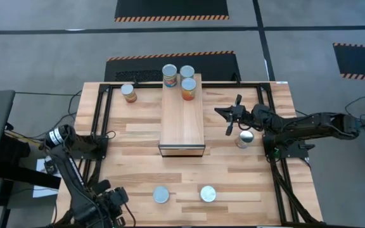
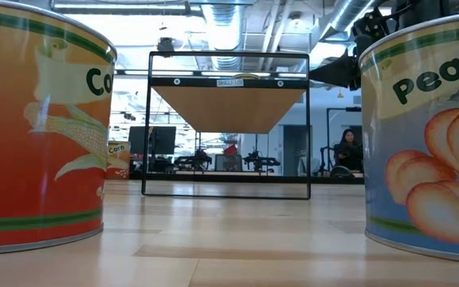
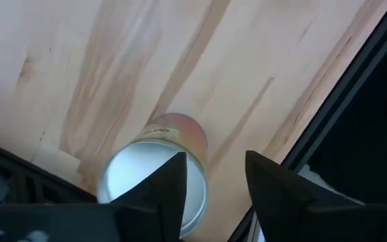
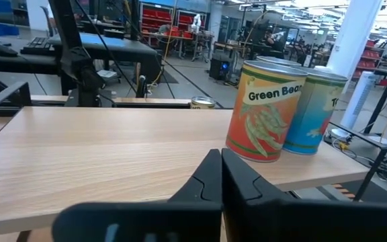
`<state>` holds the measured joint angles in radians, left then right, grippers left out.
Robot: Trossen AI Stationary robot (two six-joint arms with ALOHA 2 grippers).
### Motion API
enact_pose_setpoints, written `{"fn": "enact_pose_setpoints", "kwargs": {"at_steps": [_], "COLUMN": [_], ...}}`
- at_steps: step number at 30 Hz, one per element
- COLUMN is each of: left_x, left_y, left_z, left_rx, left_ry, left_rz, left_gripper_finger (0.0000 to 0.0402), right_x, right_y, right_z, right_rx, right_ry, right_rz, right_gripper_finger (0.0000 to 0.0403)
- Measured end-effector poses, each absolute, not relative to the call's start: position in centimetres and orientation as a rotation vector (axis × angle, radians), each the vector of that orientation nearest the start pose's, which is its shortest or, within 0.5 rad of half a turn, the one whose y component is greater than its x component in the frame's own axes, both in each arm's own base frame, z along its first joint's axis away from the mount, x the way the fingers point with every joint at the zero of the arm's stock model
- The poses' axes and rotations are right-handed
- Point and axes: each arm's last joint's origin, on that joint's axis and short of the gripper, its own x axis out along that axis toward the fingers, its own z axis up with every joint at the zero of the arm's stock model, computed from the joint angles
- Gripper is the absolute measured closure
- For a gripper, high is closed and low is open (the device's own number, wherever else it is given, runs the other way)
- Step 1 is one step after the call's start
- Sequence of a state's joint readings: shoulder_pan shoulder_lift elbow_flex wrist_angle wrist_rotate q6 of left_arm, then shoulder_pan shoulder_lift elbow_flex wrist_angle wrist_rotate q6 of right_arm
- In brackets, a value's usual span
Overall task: Pick and place cans onto a shelf
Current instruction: Put the canned green beans on the shelf aligned with other canned green beans
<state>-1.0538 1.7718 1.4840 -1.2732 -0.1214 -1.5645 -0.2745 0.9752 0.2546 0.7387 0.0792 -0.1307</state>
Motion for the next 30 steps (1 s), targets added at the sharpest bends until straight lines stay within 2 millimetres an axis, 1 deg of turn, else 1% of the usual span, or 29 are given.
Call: {"fn": "enact_pose_setpoints", "kwargs": {"at_steps": [2,6,12,15,19,24,27,30], "left_x": [16.6,16.7,16.5,16.6,16.7,16.7,16.7,16.7], "left_y": [-28.2,-28.3,-28.4,-28.5,-28.9,-29.1,-29.0,-29.0], "left_z": [25.1,25.1,25.0,24.5,23.1,22.8,23.0,23.1], "left_rx": [-0.368,-0.367,-0.367,-0.345,-0.292,-0.269,-0.266,-0.237], "left_ry": [1.441,1.438,1.444,1.456,1.526,1.531,1.518,1.523], "left_rz": [0.398,0.399,0.41,0.432,0.445,0.449,0.468,0.458], "left_gripper_finger": [0.0254,0.0244,0.0241,0.0243,0.0243,0.0245,0.0264,0.0312], "right_x": [18.4,18.4,18.4,18.4,18.4,18.4,18.4,18.4], "right_y": [-5.4,-5.4,-5.4,-5.4,-5.4,-5.4,-5.4,-5.4], "right_z": [20.7,20.7,20.7,20.7,20.6,20.6,20.6,20.6], "right_rx": [-0.131,-0.131,-0.131,-0.131,-0.131,-0.131,-0.13,-0.13], "right_ry": [0.005,0.006,0.007,0.007,0.012,0.011,0.015,0.014], "right_rz": [-0.354,-0.354,-0.355,-0.355,-0.355,-0.355,-0.354,-0.354], "right_gripper_finger": [0.0398,0.0395,0.0395,0.0398,0.0392,0.0393,0.0398,0.0396]}}
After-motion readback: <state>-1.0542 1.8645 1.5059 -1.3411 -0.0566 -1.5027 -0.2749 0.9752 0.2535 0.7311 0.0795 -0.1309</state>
